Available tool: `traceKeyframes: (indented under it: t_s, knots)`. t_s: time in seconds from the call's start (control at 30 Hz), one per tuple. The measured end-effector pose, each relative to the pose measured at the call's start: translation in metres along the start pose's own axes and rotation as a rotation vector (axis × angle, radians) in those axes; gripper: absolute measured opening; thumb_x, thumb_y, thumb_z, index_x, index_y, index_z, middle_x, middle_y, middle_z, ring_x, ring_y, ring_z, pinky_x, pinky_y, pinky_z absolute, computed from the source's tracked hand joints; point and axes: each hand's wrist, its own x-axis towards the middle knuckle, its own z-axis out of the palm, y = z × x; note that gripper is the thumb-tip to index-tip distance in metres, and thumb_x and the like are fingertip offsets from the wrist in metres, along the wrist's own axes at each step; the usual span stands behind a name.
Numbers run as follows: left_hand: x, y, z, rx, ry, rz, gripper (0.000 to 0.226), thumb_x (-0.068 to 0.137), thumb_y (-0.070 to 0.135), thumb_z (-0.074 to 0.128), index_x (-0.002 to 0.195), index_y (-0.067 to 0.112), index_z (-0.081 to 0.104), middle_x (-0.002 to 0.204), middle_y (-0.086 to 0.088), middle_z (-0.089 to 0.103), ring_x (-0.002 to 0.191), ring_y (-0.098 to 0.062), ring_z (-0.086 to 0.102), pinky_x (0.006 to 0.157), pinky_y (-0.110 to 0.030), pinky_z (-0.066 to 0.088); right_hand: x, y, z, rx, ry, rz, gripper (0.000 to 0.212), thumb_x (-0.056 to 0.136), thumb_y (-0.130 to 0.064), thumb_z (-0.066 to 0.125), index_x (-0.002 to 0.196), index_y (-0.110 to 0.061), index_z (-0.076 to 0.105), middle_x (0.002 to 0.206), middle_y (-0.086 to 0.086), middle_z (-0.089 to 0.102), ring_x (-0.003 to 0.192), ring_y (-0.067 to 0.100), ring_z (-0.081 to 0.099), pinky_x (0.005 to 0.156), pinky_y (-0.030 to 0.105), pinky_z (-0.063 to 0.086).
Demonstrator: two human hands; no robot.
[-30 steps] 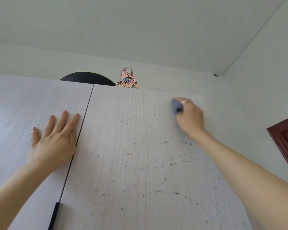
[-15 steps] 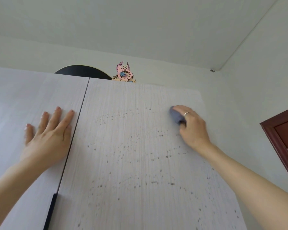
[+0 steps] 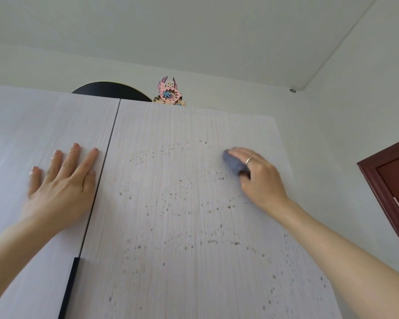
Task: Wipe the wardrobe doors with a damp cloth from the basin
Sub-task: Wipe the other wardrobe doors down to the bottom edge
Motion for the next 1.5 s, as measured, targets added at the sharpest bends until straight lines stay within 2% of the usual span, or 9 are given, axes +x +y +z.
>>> traceKeyframes:
  t_s: [0.17,0.4,0.53,0.6,0.8,0.97,1.2,1.37,1.5]
  knots:
    - [-0.007,0.001,-0.002,0.034,-0.033,0.008,0.053,0.097,0.038,0.011,0.146,0.043,-0.007,0.158,0.007,-0.008,0.145,-0.017,-0.009,0.116,-0.045,-0.004,0.043,-0.017,0.002,-0.104,0.166,0.460,0.029,0.073,0.009,0.042,0.077,-0.019,0.048,0.094,0.000,0.052,0.094,0.028,0.052,0.062,0.026,0.027]
    - [-0.025,-0.003,-0.007,0.035,-0.067,0.004,0.053,0.096,0.039,0.008,0.141,0.047,-0.019,0.157,0.010,-0.015,0.144,-0.015,-0.014,0.117,-0.042,-0.006,0.033,-0.078,0.032,0.059,-0.156,-0.204,0.057,0.075,0.009,0.046,0.124,-0.019,0.059,0.132,-0.004,0.054,0.123,0.017,0.045,0.096,0.024,0.034]
    - [-0.028,-0.003,-0.007,0.045,-0.077,0.028,0.052,0.095,0.040,0.006,0.133,0.047,-0.029,0.156,0.010,-0.019,0.144,-0.015,-0.016,0.117,-0.042,-0.007,0.053,-0.053,0.023,-0.012,0.119,0.379,0.036,0.080,0.006,0.042,0.101,-0.016,0.059,0.115,0.004,0.057,0.110,0.025,0.049,0.075,0.029,0.035]
    - [-0.028,-0.002,-0.007,0.042,-0.073,0.033,0.053,0.097,0.038,0.007,0.140,0.046,-0.022,0.156,0.010,-0.018,0.144,-0.015,-0.017,0.117,-0.042,-0.008,0.057,-0.056,0.025,-0.014,0.158,0.457,0.035,0.077,0.010,0.040,0.094,-0.016,0.056,0.111,0.004,0.056,0.107,0.026,0.049,0.072,0.029,0.034]
    - [-0.032,-0.005,-0.008,0.030,-0.071,0.036,0.049,0.095,0.039,0.003,0.127,0.049,-0.034,0.155,0.011,-0.021,0.143,-0.014,-0.018,0.117,-0.040,-0.008,0.035,-0.101,0.045,0.153,-0.258,-0.336,0.058,0.077,0.010,0.049,0.127,-0.017,0.057,0.136,-0.002,0.051,0.128,0.016,0.042,0.103,0.028,0.036]
    - [-0.033,-0.004,-0.010,0.026,-0.077,0.061,0.050,0.096,0.038,0.003,0.123,0.047,-0.038,0.154,0.011,-0.024,0.143,-0.015,-0.021,0.117,-0.040,-0.009,0.075,-0.080,0.033,-0.020,-0.040,0.132,0.039,0.077,0.010,0.041,0.099,-0.019,0.055,0.123,-0.001,0.054,0.112,0.023,0.048,0.076,0.025,0.035]
    - [-0.035,-0.008,-0.013,0.073,-0.074,0.095,0.051,0.096,0.038,0.003,0.123,0.041,-0.040,0.155,0.009,-0.024,0.144,-0.017,-0.018,0.117,-0.039,-0.006,0.031,-0.152,0.067,0.135,-0.355,-0.627,0.057,0.074,0.006,0.054,0.127,-0.013,0.057,0.135,0.003,0.053,0.130,0.019,0.043,0.103,0.031,0.036]
    - [-0.036,-0.011,-0.014,0.112,-0.105,0.114,0.050,0.096,0.039,-0.001,0.126,0.041,-0.042,0.152,0.009,-0.030,0.141,-0.015,-0.025,0.116,-0.038,-0.011,0.095,-0.137,0.060,0.057,-0.197,-0.115,0.046,0.082,0.006,0.046,0.122,-0.015,0.056,0.134,-0.001,0.049,0.122,0.018,0.046,0.095,0.029,0.038]
    - [-0.034,-0.014,-0.014,0.116,-0.085,0.131,0.050,0.097,0.040,0.000,0.128,0.041,-0.039,0.153,0.009,-0.028,0.142,-0.015,-0.022,0.115,-0.036,-0.011,0.071,-0.153,0.067,0.120,-0.195,-0.289,0.048,0.080,0.007,0.050,0.122,-0.013,0.058,0.133,0.001,0.052,0.124,0.020,0.046,0.100,0.031,0.038]
